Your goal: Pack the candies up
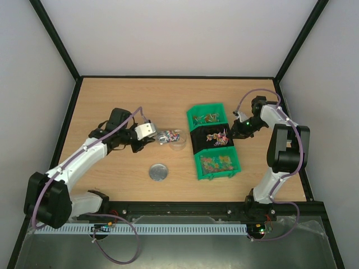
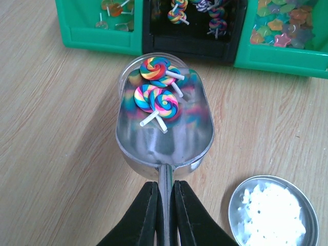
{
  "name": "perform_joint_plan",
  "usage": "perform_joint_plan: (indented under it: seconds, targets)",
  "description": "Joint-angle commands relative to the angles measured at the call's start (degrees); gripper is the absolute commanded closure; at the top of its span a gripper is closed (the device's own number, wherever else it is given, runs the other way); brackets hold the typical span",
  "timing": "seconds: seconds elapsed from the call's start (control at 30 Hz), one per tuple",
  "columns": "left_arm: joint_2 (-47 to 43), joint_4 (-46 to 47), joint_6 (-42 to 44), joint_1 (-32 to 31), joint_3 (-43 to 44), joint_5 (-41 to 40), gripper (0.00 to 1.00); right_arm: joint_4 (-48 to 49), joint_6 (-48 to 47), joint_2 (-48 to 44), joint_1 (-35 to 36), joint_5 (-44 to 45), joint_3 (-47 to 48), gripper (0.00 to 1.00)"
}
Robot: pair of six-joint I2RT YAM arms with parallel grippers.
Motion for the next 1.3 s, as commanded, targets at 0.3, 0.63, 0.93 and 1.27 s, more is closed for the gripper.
perform_joint_plan:
  seconds: [0.3, 0.63, 0.93, 1.27]
  targets:
    - [5.70, -7.28, 2.18, -3.87, 8.14, -6.89, 0.98, 1.96, 2.36, -0.66, -0.30, -3.66, -0.36, 0.99]
    - [9.08, -12.83, 2.84, -6.19, 12.97, -11.66, 0.98, 2.45, 2.79, -0.63, -0.31, -4.84, -0.65, 0.99]
    - [11.35, -16.16, 1.96, -7.84, 18.08, -14.87, 0.98, 2.58, 2.16, -0.33, -0.25, -4.81, -0.68, 0.99]
    - [13.42, -22.04, 3.86, -9.12, 21.76, -18.29, 0.98, 2.93, 2.11, -0.16, -0.25, -5.36, -0.90, 0.99]
